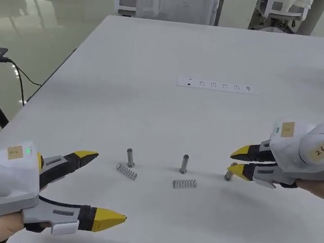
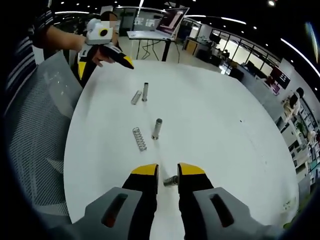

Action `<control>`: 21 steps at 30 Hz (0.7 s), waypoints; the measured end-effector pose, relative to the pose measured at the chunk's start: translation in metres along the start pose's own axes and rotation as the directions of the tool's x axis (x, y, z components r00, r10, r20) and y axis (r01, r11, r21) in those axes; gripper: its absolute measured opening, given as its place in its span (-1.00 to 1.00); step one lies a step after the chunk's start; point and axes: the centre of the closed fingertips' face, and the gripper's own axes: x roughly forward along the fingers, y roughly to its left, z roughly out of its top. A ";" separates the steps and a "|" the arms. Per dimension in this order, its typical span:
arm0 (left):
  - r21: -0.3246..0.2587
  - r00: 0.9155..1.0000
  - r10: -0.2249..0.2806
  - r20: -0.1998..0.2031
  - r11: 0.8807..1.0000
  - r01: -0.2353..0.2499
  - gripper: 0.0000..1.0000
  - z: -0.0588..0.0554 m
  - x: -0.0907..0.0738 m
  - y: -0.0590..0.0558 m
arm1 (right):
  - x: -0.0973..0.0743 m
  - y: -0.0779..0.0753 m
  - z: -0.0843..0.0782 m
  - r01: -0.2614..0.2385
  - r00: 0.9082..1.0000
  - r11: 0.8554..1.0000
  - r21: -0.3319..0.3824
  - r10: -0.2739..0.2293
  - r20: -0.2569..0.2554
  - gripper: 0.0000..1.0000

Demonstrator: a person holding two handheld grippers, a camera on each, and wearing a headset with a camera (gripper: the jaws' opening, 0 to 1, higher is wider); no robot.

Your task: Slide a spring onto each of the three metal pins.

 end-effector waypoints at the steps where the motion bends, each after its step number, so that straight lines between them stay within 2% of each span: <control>1: -0.002 1.000 0.001 0.001 1.000 -0.001 0.89 0.000 0.000 0.000 | 0.000 0.003 0.001 -0.007 1.000 1.000 -0.009 0.007 0.000 -0.75; 11: -0.022 1.000 0.012 0.010 1.000 -0.012 0.88 0.001 -0.002 0.003 | 0.012 0.023 0.009 -0.056 0.998 0.997 -0.062 0.055 -0.008 -0.74; 17: -0.029 1.000 0.019 0.016 0.999 -0.019 0.80 0.002 -0.003 0.004 | 0.020 0.036 0.013 -0.087 0.996 0.991 -0.100 0.085 -0.022 -0.75; 21: -0.056 1.000 0.022 0.008 0.998 -0.021 0.75 0.001 -0.004 0.006 | 0.026 0.040 0.015 -0.102 0.995 0.989 -0.107 0.100 -0.024 -0.74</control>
